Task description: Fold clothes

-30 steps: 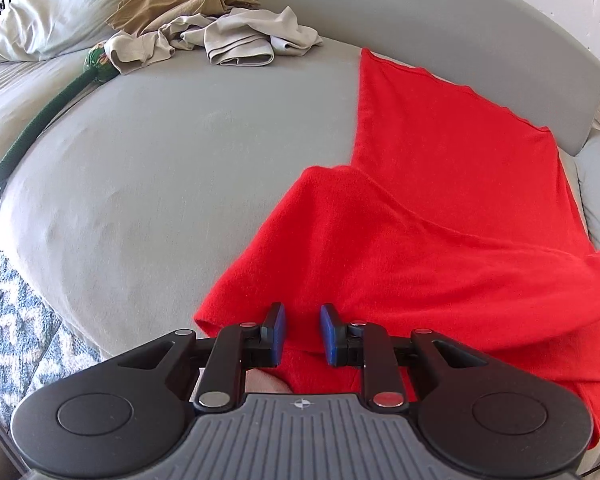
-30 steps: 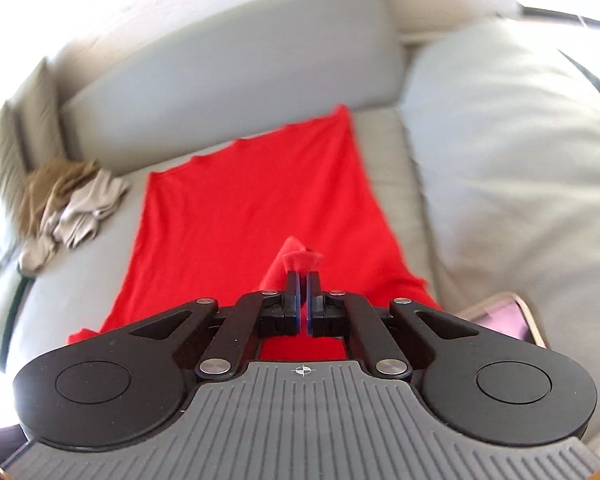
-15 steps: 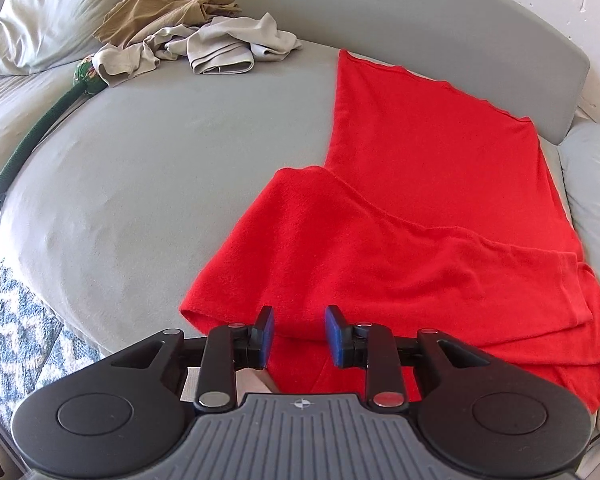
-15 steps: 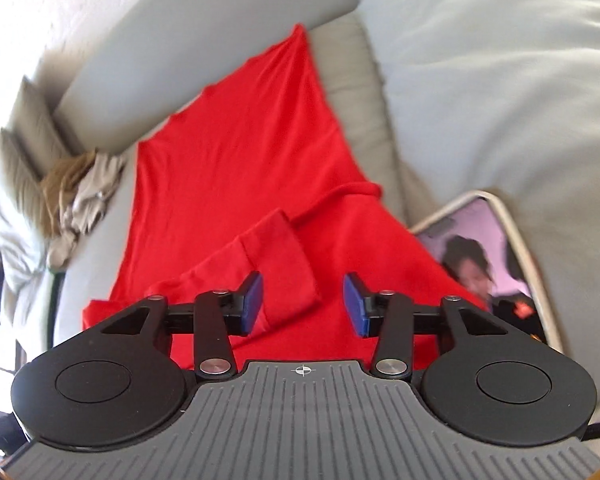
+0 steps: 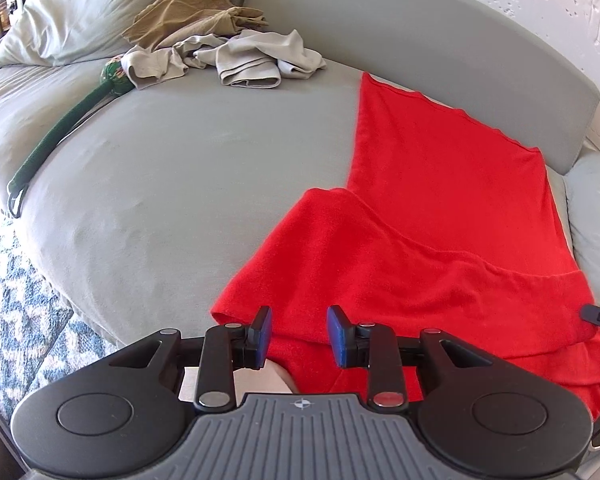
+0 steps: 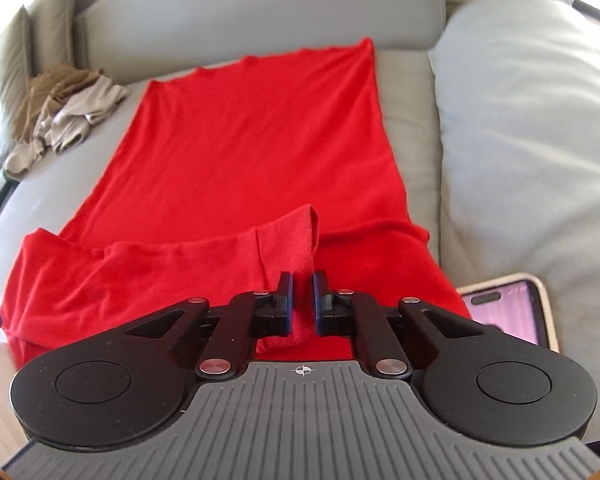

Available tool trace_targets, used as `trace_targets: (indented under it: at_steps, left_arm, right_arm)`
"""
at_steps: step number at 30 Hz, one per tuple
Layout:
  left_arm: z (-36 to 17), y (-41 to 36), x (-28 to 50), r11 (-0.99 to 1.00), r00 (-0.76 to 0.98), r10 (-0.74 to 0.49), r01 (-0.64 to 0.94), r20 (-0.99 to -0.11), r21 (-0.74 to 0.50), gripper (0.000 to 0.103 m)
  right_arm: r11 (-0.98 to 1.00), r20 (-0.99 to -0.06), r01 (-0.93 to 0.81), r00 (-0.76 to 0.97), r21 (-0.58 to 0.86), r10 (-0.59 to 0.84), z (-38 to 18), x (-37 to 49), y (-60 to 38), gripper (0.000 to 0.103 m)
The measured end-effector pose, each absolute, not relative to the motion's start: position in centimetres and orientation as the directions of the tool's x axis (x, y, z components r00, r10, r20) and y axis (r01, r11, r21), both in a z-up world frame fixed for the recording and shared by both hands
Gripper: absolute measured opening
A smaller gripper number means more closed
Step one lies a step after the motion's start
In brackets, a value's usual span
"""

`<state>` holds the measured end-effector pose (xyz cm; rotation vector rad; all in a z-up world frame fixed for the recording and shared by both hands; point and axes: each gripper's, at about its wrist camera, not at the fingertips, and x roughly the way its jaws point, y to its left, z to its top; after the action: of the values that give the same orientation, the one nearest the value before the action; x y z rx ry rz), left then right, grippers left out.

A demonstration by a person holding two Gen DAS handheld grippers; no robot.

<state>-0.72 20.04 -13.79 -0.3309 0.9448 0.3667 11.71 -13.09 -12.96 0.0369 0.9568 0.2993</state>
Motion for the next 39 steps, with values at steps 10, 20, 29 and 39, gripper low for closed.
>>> trace_targets:
  at_steps: [10, 20, 29, 39]
  left_arm:
    - [-13.9, 21.1, -1.2, 0.871, 0.522, 0.167, -0.475, -0.836, -0.123, 0.029]
    - [-14.2, 20.1, -0.8, 0.884, 0.507, 0.168, -0.457, -0.846, -0.098, 0.029]
    - [-13.7, 21.2, -1.1, 0.877, 0.522, 0.176, -0.468, -0.835, -0.108, 0.034]
    - [-13.6, 24.8, 2.8, 0.885, 0.542, 0.123, -0.439, -0.832, -0.155, 0.036]
  right_arm:
    - [0.975, -0.724, -0.17, 0.654, 0.141, 0.219, -7.4, 9.4, -15.4, 0.009]
    - [0.989, -0.824, -0.05, 0.548, 0.143, 0.147, -12.3, 10.0, -18.4, 0.009]
    - [0.999, -0.887, -0.032, 0.459, 0.044, 0.054, -14.9, 10.2, -18.0, 0.01]
    - [0.973, -0.835, -0.049, 0.505, 0.224, 0.217, -10.6, 8.9, -17.4, 0.042]
